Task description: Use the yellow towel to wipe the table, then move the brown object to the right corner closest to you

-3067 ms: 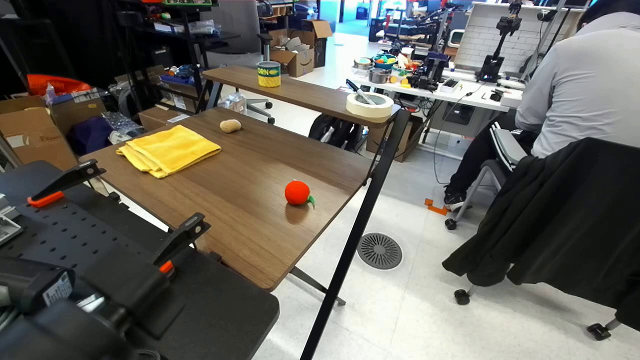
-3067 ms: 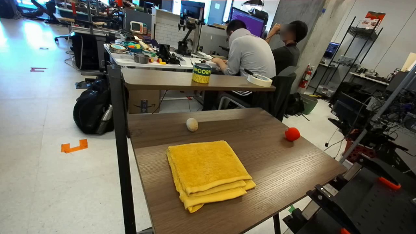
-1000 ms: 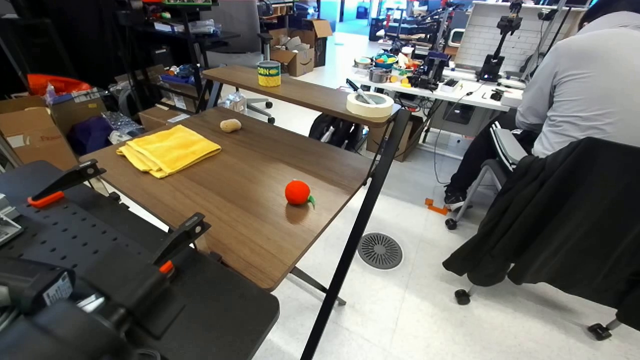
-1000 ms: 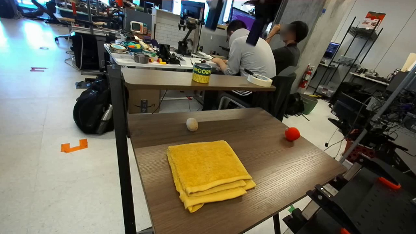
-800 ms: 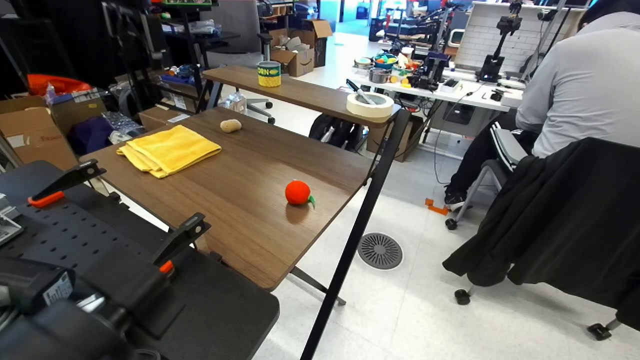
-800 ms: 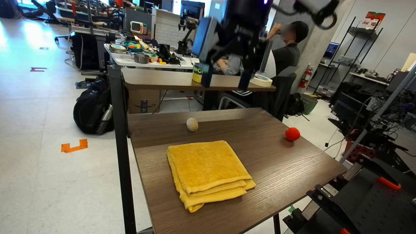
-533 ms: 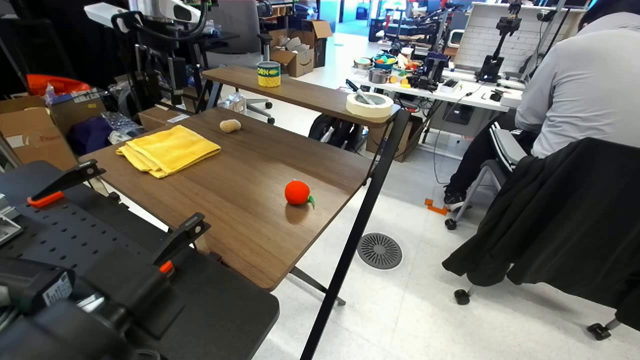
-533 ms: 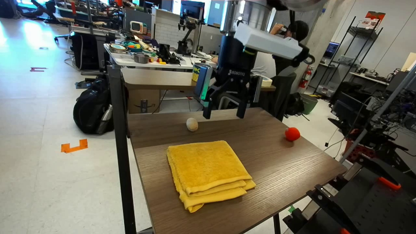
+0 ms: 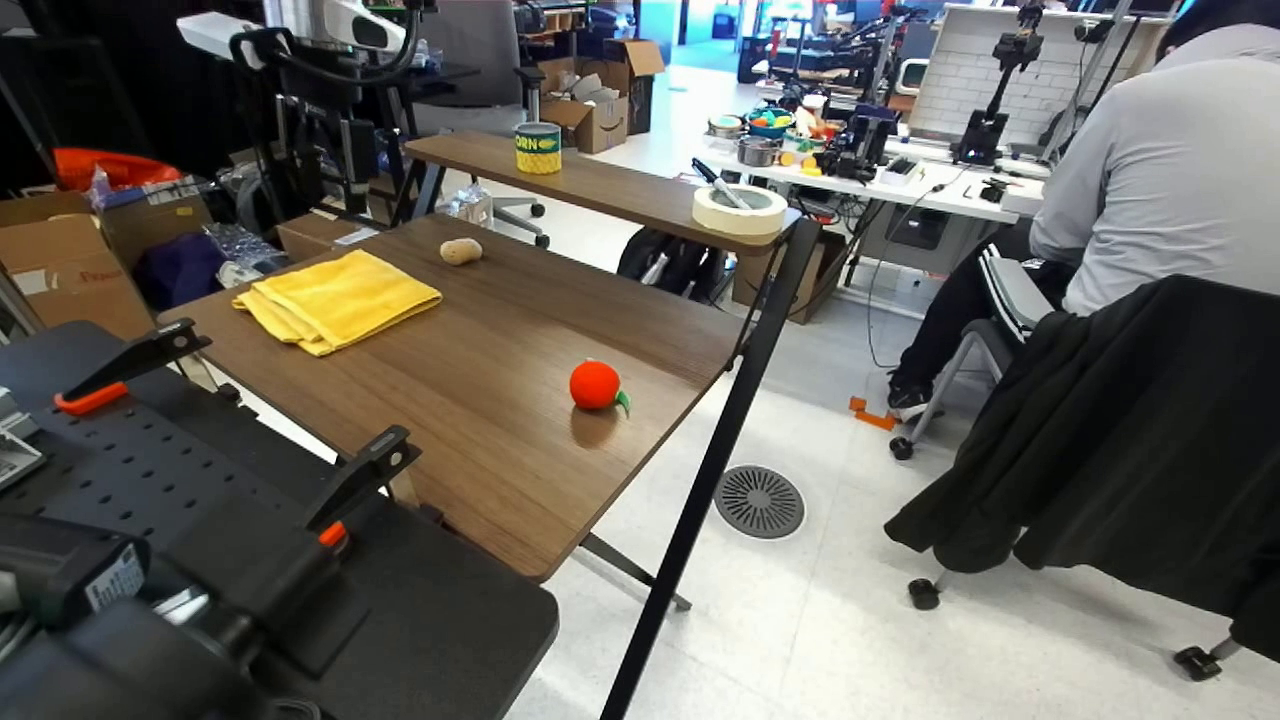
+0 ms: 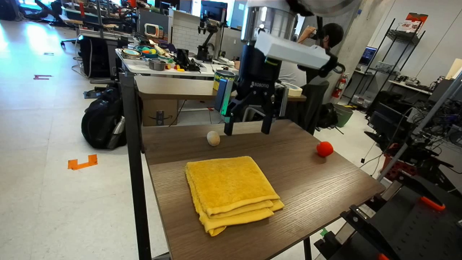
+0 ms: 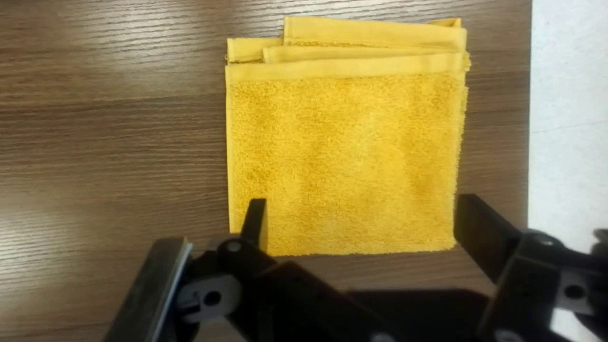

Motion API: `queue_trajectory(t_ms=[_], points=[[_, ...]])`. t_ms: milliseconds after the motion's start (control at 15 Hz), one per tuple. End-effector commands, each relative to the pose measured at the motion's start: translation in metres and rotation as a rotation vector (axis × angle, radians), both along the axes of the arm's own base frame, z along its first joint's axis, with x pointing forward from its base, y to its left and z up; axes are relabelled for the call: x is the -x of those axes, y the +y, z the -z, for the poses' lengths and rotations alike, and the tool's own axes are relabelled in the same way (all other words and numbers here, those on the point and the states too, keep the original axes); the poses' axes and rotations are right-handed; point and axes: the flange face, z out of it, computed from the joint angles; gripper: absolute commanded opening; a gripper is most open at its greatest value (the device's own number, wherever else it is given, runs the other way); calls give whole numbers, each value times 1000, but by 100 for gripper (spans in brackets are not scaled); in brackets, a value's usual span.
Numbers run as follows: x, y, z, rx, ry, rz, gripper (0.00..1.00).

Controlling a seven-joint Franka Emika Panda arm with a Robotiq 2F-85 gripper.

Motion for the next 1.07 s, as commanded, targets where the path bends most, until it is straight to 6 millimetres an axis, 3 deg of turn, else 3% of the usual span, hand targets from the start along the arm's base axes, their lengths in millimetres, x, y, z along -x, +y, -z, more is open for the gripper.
queue_trajectory(t_ms=[0, 200, 400, 467, 867, 1000], points=[[-6, 3, 66, -4, 30, 28, 100], [0, 12, 127, -60, 44, 34, 100], [-2, 26, 163, -116, 66, 36, 100], [10, 14, 147, -65, 70, 38, 100], [8, 18, 145, -44, 46, 46, 100], [7, 17, 159, -11, 40, 61, 100]])
